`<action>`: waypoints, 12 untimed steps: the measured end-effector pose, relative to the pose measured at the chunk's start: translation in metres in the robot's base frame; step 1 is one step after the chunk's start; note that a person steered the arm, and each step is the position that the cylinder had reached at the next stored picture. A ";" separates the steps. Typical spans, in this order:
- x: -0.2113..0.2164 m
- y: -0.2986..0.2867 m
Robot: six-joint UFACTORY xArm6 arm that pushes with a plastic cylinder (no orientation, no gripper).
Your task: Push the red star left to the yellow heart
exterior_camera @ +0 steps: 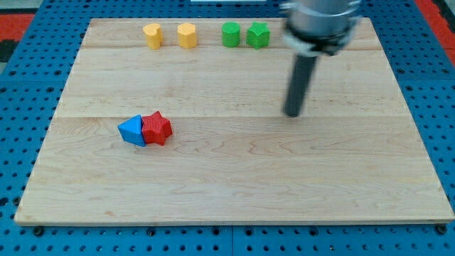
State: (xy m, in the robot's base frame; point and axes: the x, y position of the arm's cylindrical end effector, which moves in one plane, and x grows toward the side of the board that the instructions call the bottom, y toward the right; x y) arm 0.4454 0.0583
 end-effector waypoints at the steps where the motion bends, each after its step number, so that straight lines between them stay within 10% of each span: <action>1: 0.004 -0.089; 3: 0.049 -0.218; 5: -0.023 -0.277; 7: 0.041 -0.225; 12: -0.079 -0.147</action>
State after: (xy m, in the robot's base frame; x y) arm 0.3667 -0.0890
